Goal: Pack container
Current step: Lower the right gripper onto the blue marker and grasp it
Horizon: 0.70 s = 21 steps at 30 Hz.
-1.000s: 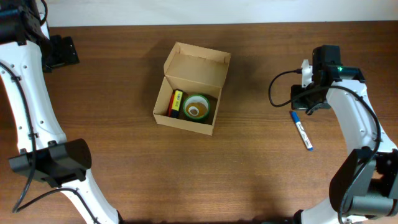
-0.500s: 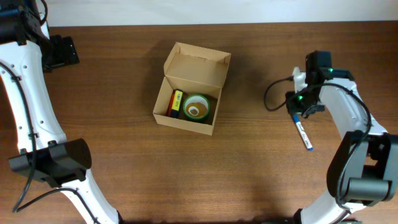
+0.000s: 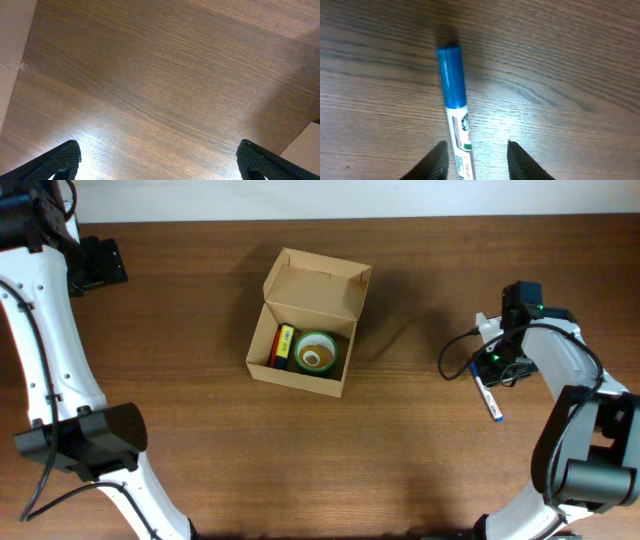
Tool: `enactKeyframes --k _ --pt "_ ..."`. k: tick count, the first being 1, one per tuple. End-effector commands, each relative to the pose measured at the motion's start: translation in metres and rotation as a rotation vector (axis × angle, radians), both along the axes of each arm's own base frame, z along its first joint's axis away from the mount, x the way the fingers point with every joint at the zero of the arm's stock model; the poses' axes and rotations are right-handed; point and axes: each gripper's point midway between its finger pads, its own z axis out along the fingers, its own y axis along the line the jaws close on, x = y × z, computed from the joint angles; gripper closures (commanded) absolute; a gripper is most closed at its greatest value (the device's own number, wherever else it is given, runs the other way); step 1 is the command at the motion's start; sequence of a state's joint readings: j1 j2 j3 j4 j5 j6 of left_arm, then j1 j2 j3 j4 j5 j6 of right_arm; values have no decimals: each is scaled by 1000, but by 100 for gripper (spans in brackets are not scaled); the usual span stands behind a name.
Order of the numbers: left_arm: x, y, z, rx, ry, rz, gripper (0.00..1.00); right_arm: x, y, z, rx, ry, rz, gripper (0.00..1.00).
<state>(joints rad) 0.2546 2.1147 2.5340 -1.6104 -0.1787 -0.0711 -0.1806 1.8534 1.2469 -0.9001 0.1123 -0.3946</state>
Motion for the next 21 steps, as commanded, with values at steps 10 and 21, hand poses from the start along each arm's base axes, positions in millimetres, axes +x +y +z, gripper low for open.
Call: enactKeyframes --k 10,21 --pt "-2 0 11 5 -30 -7 1 -7 3 -5 22 38 72 46" --pt "-2 0 11 5 -30 -7 1 -16 9 -16 56 90 121 46"
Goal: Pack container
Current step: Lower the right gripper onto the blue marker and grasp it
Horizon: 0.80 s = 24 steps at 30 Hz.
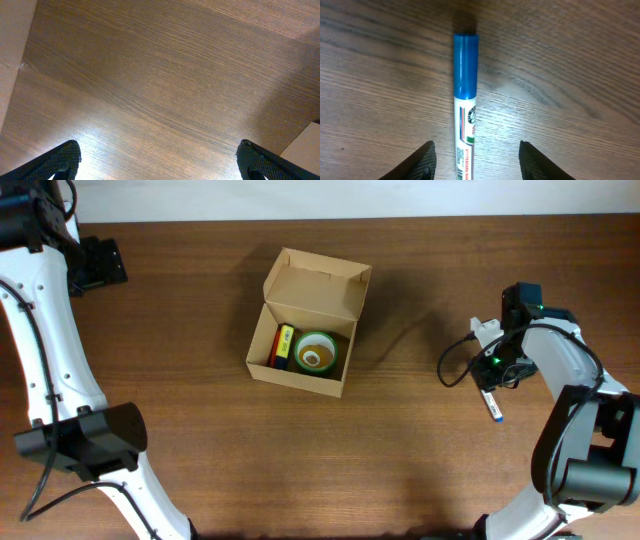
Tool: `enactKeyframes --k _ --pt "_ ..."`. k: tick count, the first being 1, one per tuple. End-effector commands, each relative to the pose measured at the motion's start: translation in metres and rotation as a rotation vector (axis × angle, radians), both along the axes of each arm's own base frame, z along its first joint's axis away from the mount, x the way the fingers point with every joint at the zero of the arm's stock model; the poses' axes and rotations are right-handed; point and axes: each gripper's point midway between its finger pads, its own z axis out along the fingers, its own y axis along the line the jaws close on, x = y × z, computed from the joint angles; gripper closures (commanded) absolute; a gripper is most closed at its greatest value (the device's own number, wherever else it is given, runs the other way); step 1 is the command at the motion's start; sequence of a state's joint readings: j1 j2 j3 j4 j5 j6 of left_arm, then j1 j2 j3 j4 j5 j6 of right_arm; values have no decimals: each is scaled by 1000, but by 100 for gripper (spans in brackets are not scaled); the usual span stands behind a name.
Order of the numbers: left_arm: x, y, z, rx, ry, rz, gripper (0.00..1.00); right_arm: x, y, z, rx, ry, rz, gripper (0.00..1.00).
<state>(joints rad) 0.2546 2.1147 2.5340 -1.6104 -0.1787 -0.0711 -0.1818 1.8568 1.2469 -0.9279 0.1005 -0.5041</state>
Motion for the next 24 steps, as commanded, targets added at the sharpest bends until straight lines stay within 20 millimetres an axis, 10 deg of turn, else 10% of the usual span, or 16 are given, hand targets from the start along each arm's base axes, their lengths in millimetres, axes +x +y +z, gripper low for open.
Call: enactKeyframes --k 1,9,17,24 --pt "-2 0 11 5 -30 -8 1 -12 8 -17 49 62 12 47" --pt "-2 0 11 5 -30 -7 1 -24 15 -33 85 93 12 51" --pt "-2 0 11 5 -30 -8 1 -32 17 -46 85 92 -30 85" --pt "-2 0 11 5 -30 -8 1 -33 23 -49 114 90 -54 96"
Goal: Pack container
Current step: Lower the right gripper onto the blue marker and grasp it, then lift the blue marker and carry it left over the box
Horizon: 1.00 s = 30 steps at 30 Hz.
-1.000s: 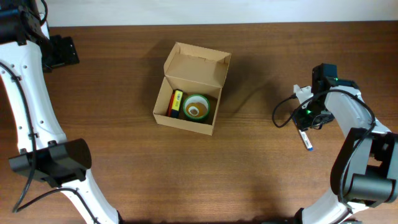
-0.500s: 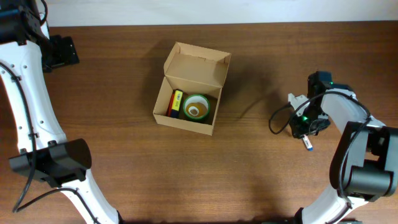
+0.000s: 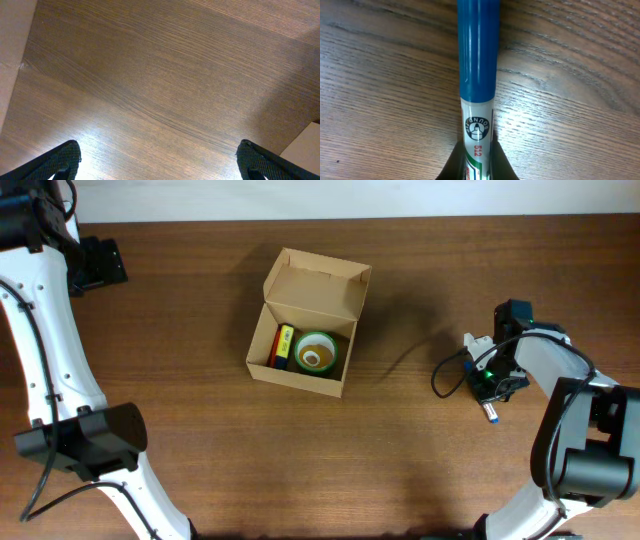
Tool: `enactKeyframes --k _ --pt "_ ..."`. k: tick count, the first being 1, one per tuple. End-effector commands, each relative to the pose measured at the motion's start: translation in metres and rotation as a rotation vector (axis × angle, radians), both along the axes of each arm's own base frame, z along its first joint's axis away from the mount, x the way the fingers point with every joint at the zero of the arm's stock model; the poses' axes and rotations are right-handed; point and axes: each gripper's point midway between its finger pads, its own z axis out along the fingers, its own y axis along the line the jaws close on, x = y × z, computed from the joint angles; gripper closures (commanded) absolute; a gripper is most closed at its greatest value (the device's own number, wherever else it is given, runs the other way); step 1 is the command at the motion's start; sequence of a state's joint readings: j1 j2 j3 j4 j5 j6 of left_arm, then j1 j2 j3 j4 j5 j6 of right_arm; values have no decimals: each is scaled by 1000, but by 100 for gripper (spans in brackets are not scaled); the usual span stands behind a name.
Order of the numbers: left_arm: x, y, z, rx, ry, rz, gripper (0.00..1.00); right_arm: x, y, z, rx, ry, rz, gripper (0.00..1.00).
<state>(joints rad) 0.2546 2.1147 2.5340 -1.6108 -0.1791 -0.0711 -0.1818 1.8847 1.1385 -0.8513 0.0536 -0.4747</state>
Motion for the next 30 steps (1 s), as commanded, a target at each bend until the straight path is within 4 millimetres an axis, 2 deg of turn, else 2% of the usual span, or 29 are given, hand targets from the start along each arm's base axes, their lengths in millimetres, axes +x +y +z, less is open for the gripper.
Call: enactKeyframes --k 1,7,14,16,18,22,24,30 --pt "-2 0 11 5 -31 -8 1 -13 12 -15 69 40 -28 96" --pt "-2 0 11 5 -31 -7 1 11 39 0 233 -38 -90 96" --pt "-2 0 11 5 -31 -8 1 58 39 54 272 -198 -264 96" --pt "-2 0 11 5 -31 -8 1 69 45 76 318 -236 -264 96" --pt "-2 0 11 5 -31 -8 1 86 57 118 349 -278 -269 96" --pt "-2 0 11 5 -31 -8 1 99 77 160 348 -320 -203 96" --pt "-2 0 11 5 -31 -8 1 108 94 192 316 -375 -131 96" --pt "-2 0 11 5 -31 -8 1 111 153 254 224 -492 206 96"
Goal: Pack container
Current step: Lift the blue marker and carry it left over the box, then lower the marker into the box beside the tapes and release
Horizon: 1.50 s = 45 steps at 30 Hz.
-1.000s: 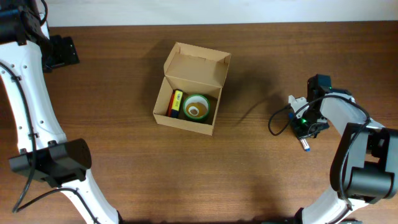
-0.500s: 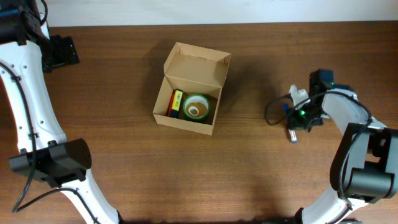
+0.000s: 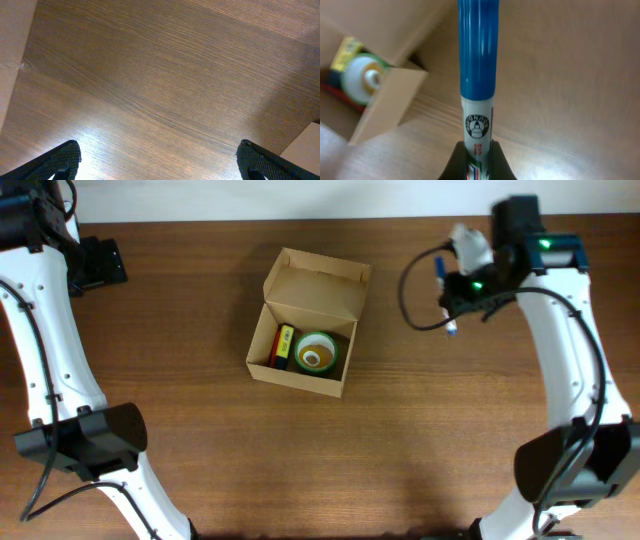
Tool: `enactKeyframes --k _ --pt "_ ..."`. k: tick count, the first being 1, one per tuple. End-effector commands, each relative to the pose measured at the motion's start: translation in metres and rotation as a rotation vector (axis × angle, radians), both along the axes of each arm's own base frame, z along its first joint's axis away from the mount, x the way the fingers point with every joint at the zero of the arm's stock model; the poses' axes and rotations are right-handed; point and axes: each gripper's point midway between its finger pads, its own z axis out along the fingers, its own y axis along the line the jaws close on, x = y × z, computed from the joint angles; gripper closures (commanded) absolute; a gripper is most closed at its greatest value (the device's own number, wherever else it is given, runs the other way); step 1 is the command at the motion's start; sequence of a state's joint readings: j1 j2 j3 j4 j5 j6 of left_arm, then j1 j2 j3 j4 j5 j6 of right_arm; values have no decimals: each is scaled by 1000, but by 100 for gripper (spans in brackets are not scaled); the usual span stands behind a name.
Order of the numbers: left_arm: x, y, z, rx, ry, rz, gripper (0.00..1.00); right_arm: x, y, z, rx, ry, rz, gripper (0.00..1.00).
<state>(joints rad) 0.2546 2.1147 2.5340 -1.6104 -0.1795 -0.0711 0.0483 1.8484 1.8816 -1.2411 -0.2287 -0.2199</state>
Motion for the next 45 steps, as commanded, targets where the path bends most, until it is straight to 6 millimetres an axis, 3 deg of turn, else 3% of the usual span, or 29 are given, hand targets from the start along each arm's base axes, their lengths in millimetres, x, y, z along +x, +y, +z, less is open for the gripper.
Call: enactKeyframes --k 1,4,7,13,16,24,31,37,45 --pt "-2 0 11 4 -30 -8 1 3 38 49 -125 -167 180 96" --pt "-2 0 11 4 -30 -8 1 3 73 63 -178 -238 299 96" --pt "-2 0 11 4 -30 -8 1 -1 111 60 -191 -268 432 96" --pt "-2 0 11 4 -30 -7 1 -20 174 18 -237 -209 673 96" --pt "-2 0 11 4 -30 -8 1 -23 193 -5 -309 -191 767 96" --pt "-2 0 11 4 -30 -7 1 -17 220 -49 -368 -164 855 96" --pt "-2 0 11 4 -30 -8 1 -17 229 -70 -371 -132 880 96" --pt "-2 0 11 4 -30 -8 1 -34 235 -95 -317 -32 924 96" --pt "-2 0 11 4 -30 -8 1 -54 252 -99 -255 0 973 96"
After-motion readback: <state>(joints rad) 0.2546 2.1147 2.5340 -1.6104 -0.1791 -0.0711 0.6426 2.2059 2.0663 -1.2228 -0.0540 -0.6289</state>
